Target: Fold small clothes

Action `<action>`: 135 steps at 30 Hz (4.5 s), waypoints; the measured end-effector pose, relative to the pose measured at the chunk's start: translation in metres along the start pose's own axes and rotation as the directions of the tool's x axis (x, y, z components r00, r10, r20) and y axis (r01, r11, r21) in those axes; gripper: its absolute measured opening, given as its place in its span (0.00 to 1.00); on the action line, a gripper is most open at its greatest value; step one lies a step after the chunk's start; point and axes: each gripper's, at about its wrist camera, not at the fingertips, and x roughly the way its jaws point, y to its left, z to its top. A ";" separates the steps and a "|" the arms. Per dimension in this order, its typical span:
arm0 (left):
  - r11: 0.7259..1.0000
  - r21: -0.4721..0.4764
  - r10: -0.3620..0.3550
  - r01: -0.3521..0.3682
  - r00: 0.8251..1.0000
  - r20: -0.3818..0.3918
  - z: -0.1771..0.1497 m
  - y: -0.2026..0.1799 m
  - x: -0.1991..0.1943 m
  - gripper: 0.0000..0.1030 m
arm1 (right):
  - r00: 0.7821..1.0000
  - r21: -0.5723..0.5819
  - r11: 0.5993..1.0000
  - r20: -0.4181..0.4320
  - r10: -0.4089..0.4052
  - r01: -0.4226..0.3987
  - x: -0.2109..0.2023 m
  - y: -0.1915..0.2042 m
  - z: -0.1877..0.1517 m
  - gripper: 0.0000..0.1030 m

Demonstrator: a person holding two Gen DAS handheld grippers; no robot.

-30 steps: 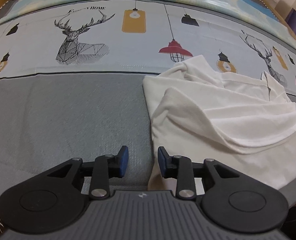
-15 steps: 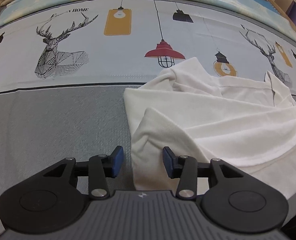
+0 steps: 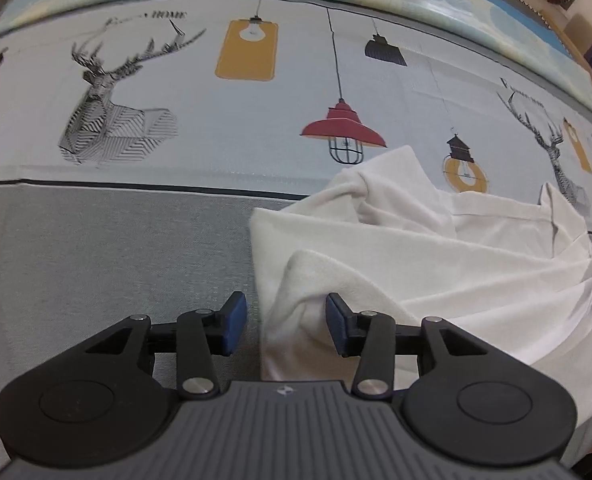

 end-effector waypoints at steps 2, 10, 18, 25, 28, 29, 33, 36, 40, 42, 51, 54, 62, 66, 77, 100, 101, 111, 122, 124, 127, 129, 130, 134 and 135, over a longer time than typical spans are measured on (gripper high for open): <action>1.000 -0.012 -0.024 0.024 1.000 -0.010 0.001 0.000 0.002 0.45 | 1.000 -0.002 1.000 -0.006 0.008 -0.008 0.004 0.001 0.001 0.30; 0.999 -0.001 -0.041 0.041 0.999 -0.002 0.005 -0.001 0.007 0.14 | 0.999 0.097 0.995 0.039 0.032 -0.035 -0.001 -0.014 0.010 0.34; 0.994 -0.082 -0.065 0.073 0.993 0.095 0.011 0.017 -0.014 0.05 | 0.998 0.147 0.988 0.021 0.051 -0.054 -0.005 -0.040 0.004 0.40; 0.990 -0.125 -0.060 0.071 0.994 0.089 0.012 0.026 -0.015 0.06 | 0.995 0.269 0.959 0.076 0.067 -0.085 -0.014 -0.056 0.006 0.40; 0.985 -0.159 -0.055 0.069 0.994 0.092 0.012 0.033 -0.016 0.07 | 0.994 0.245 0.964 0.042 0.101 -0.108 -0.010 -0.052 0.008 0.40; 0.982 -0.173 -0.056 0.071 0.995 0.086 0.012 0.035 -0.015 0.08 | 0.992 0.237 0.963 0.029 0.126 -0.129 -0.008 -0.049 0.008 0.40; 0.984 -0.164 -0.059 0.066 0.997 0.051 0.010 0.037 -0.007 0.19 | 0.991 0.160 0.979 -0.040 0.131 -0.123 0.004 -0.032 0.005 0.40; 0.986 -0.152 -0.059 0.062 0.998 0.025 0.009 0.034 0.000 0.31 | 0.991 0.144 0.984 -0.074 0.112 -0.100 0.013 -0.025 0.004 0.40; 0.990 -0.130 -0.045 0.046 0.999 0.005 0.007 0.031 0.008 0.32 | 0.993 0.125 0.990 -0.089 0.079 -0.068 0.019 -0.017 0.004 0.33; 0.994 -0.097 -0.040 0.041 0.999 0.015 0.007 0.027 0.009 0.04 | 0.995 0.105 0.992 -0.060 0.078 -0.072 0.016 -0.013 0.007 0.05; 0.992 -0.124 0.012 0.027 0.952 0.305 0.024 0.017 -0.026 0.04 | 0.970 0.214 0.977 0.238 -0.044 -0.009 -0.019 -0.030 0.024 0.04; 0.992 -0.128 0.028 0.015 0.946 0.322 0.029 0.011 -0.022 0.04 | 0.968 0.184 0.982 0.238 -0.082 0.037 -0.014 -0.023 0.028 0.04; 0.990 -0.140 0.041 0.003 0.951 0.308 0.040 0.008 -0.007 0.09 | 0.970 0.244 0.966 0.201 -0.133 0.082 0.005 -0.021 0.038 0.05; 0.986 -0.164 0.025 0.012 0.974 0.223 0.039 0.017 -0.003 0.39 | 0.973 0.286 0.944 0.108 -0.204 0.166 0.016 -0.022 0.039 0.15; 0.944 0.215 -0.271 0.250 0.960 0.074 -0.022 -0.005 -0.036 0.39 | 0.993 0.179 0.977 -0.002 0.117 -0.115 -0.027 -0.008 0.010 0.24; 0.881 0.467 0.003 0.074 0.987 -0.162 -0.099 -0.026 -0.005 0.05 | 0.907 -0.052 0.995 -0.408 -0.104 0.090 -0.027 0.007 -0.062 0.24; 0.887 0.455 -0.014 0.080 0.989 -0.147 -0.094 -0.025 -0.010 0.05 | 0.916 -0.029 0.996 -0.392 -0.087 0.083 -0.030 0.005 -0.058 0.24; 0.911 0.413 -0.023 0.005 0.999 0.039 -0.059 -0.031 -0.029 0.37 | 0.989 0.047 0.997 -0.136 -0.057 0.064 -0.055 0.009 -0.023 0.40; 0.934 0.346 0.079 -0.089 0.996 0.044 -0.042 -0.029 0.001 0.40 | 0.957 0.015 0.990 -0.258 -0.130 0.139 -0.015 0.009 -0.029 0.46; 0.943 0.328 0.033 -0.064 0.995 0.098 -0.036 -0.031 -0.010 0.41 | 0.968 0.018 0.991 -0.215 -0.127 0.134 -0.021 0.009 -0.025 0.46; 0.957 0.290 -0.010 -0.024 0.993 0.115 -0.028 -0.034 -0.011 0.41 | 0.975 0.041 0.991 -0.185 -0.120 0.130 -0.023 0.006 -0.021 0.46; 0.957 0.288 -0.016 -0.009 0.996 0.086 -0.026 -0.038 -0.004 0.41 | 0.972 0.043 0.989 -0.198 -0.128 0.139 -0.019 0.005 -0.022 0.47; 0.955 0.297 -0.002 -0.017 0.998 0.065 -0.026 -0.041 0.002 0.41 | 0.966 0.032 0.988 -0.217 -0.138 0.148 -0.015 0.006 -0.023 0.47; 0.950 0.298 0.090 -0.093 0.996 0.024 -0.026 -0.043 0.017 0.41 | 0.955 0.010 0.985 -0.244 -0.166 0.174 -0.010 0.008 -0.024 0.50; 0.957 0.277 0.077 -0.085 0.996 0.042 -0.023 -0.043 0.013 0.41 | 0.959 0.016 0.985 -0.231 -0.162 0.170 -0.011 0.009 -0.023 0.50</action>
